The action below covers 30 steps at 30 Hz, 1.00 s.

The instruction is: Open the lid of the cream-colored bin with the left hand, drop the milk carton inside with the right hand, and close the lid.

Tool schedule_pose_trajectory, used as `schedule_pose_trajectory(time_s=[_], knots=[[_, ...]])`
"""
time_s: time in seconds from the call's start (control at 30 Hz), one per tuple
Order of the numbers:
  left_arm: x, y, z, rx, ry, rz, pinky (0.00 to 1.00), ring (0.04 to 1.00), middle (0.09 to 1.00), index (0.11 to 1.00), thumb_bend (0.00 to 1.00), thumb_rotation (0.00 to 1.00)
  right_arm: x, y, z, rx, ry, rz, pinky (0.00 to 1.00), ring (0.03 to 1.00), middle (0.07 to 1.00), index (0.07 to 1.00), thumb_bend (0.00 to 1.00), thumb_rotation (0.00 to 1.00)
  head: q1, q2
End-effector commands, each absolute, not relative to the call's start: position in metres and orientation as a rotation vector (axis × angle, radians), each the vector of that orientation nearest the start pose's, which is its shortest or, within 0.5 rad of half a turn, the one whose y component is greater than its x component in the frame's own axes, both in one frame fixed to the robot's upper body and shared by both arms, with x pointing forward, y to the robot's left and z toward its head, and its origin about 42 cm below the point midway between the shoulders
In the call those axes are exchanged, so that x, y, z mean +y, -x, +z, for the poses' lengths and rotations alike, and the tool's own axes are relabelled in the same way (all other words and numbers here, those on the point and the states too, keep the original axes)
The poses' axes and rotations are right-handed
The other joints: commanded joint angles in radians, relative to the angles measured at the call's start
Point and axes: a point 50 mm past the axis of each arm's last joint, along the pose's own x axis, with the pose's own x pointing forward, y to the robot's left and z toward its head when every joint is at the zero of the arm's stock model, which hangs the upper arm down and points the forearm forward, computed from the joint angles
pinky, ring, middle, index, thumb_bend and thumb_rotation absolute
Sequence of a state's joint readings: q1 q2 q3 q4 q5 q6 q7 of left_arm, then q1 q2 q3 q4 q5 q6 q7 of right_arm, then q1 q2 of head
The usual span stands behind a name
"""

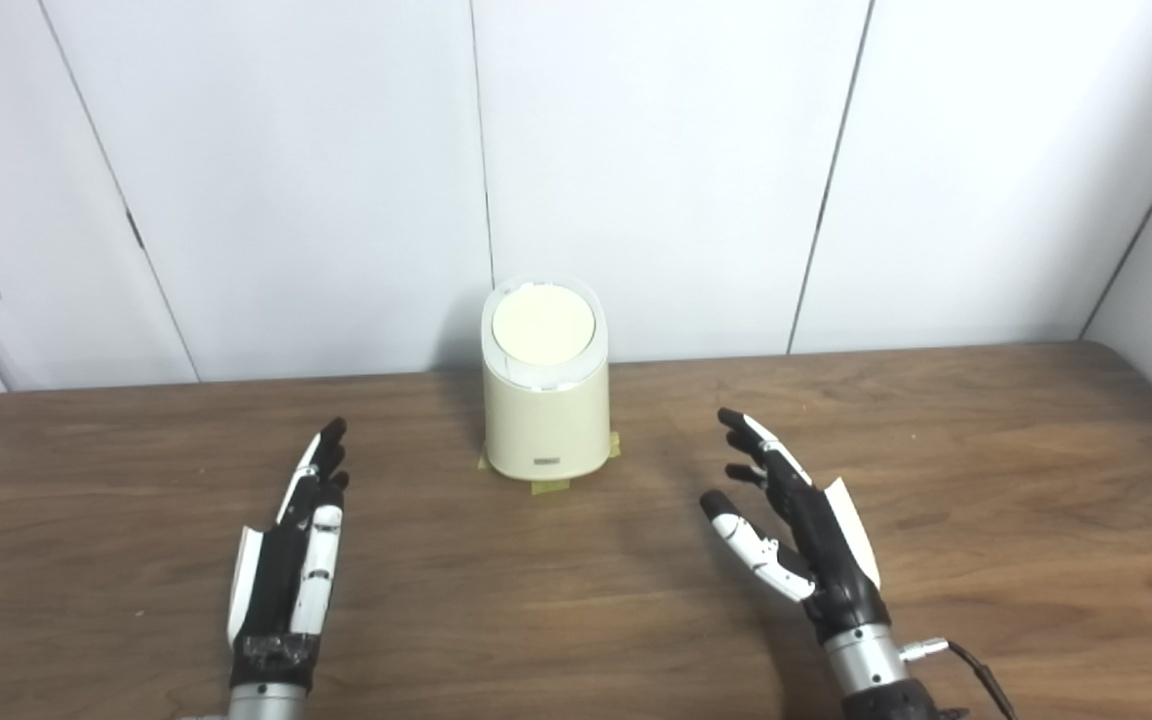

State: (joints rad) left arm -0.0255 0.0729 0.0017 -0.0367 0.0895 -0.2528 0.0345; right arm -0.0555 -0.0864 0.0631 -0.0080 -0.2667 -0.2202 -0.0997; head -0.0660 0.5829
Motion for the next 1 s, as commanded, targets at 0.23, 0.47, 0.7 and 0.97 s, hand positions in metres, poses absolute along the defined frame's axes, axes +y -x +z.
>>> schedule_pose_trajectory(time_s=[0.23,0.47,0.7,0.97], knots=[[0.2362,-0.2908,0.1271,-0.334,-0.201,0.016,0.94,0.973,0.977,0.952,0.19,0.94,-0.2281,-0.2972,0.1228,-0.308,0.368,0.005,0.81,0.904,0.916,0.872,0.22,0.62,0.0,-0.001],[0.2367,-0.291,0.1264,-0.334,-0.205,0.016,0.93,0.965,0.97,0.947,0.18,0.94,-0.2279,-0.2973,0.1227,-0.311,0.379,0.006,0.83,0.905,0.917,0.869,0.22,0.61,0.0,0.0],[0.237,-0.2906,0.127,-0.333,-0.204,0.015,0.93,0.967,0.972,0.949,0.19,0.94,-0.2277,-0.2971,0.1238,-0.308,0.372,0.006,0.79,0.897,0.912,0.868,0.22,0.61,0.001,0.001],[0.237,-0.2905,0.1267,-0.334,-0.206,0.016,0.95,0.973,0.975,0.951,0.18,0.94,-0.2279,-0.2975,0.1239,-0.314,0.375,0.008,0.82,0.902,0.912,0.866,0.21,0.59,0.002,0.0]])
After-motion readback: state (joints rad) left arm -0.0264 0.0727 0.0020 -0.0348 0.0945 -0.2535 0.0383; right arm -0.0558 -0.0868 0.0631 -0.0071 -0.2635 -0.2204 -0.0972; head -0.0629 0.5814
